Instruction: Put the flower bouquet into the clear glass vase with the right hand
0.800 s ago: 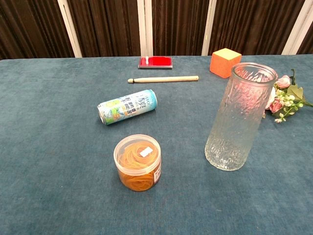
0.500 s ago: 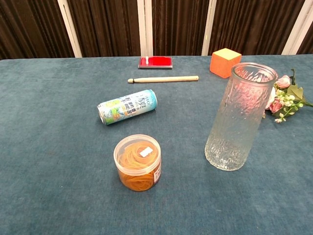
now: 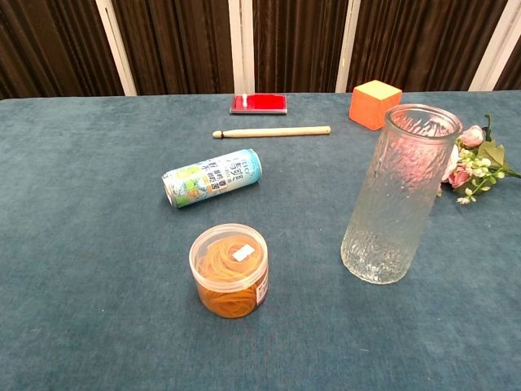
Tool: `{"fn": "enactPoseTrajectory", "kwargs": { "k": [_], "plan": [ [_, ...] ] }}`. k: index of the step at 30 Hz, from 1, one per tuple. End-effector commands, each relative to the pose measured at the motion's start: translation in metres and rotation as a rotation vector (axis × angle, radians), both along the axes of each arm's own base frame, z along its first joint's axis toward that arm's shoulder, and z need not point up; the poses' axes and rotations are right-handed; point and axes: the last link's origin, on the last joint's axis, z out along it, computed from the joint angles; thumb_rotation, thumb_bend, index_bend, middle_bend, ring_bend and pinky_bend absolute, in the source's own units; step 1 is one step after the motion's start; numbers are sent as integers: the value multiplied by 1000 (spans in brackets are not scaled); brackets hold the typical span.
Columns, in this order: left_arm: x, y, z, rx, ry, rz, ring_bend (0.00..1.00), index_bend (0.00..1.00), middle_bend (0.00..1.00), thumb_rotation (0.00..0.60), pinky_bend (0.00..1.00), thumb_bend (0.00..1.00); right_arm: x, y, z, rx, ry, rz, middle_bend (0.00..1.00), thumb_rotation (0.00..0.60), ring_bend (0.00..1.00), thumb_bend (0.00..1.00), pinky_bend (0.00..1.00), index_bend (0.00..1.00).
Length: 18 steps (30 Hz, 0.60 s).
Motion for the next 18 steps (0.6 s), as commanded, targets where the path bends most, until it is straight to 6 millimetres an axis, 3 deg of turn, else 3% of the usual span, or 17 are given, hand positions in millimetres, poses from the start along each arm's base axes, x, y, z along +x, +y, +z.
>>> {"fn": "enactPoseTrajectory", "kwargs": {
  "k": [1,9,18],
  "plan": [
    [0,-1,0,0,-1,1,0,160,0,600,62,349,0,1,1,-5,-13,2,61,600,3,68,0,115],
    [-1,-2,3,15,-13,2,0,159,0,600,62,348,0,-19,-3,21,-55,-5,61,600,2,68,0,115],
    [0,-1,1,19,-8,2,0,160,0,600,63,349,-4,-114,1,70,-106,-77,23,600,3,68,0,81]
  ]
}}
